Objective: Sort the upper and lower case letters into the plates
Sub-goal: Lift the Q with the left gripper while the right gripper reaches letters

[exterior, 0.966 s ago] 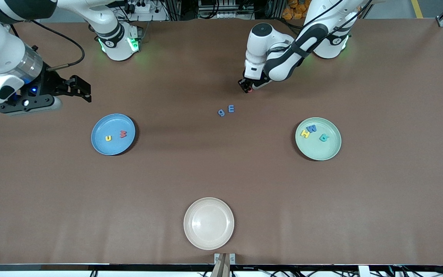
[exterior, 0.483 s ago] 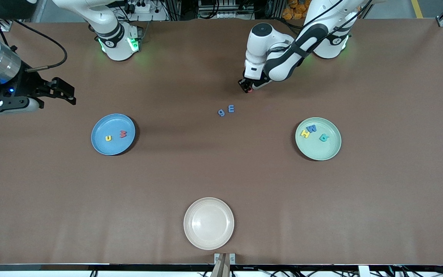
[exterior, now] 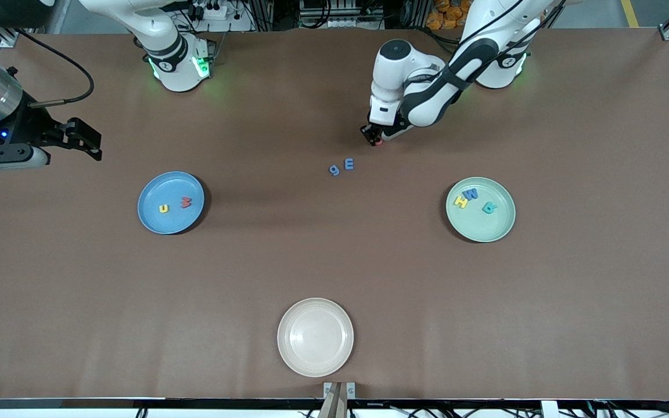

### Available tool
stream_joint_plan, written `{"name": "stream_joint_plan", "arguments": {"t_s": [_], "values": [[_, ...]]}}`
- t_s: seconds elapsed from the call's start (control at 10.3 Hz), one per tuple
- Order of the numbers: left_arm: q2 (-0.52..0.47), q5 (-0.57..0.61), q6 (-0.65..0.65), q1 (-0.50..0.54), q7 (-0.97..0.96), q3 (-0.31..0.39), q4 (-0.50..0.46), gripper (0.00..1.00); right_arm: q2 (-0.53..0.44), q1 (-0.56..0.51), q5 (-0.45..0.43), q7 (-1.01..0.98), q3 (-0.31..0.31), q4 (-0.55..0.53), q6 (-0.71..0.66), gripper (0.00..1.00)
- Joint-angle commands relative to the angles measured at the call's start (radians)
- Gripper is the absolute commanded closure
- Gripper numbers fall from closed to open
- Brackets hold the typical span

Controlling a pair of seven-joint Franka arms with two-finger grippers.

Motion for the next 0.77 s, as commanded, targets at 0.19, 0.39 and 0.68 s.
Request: {"name": "stream_joint_plan", "arguments": {"t_s": [0.19, 0.39, 0.68], "values": [[-0.034, -0.185, -0.063, 0.005, 0.253, 0.009, 0.058, 0.87, -0.010, -0.006, -0.015, 0.008, 0.006, -0.004, 0.015, 0.00], [-0.045, -0.258, -0.096, 0.005, 0.386, 0.047, 0.090, 0.87, -0.006, -0.004, -0.007, 0.010, 0.008, -0.005, 0.017, 0.00], [-0.071, -0.330, -0.118, 0.016, 0.598, 0.119, 0.110, 0.87, 0.017, 0.033, 0.017, 0.028, 0.024, -0.019, 0.087, 0.00]]}}
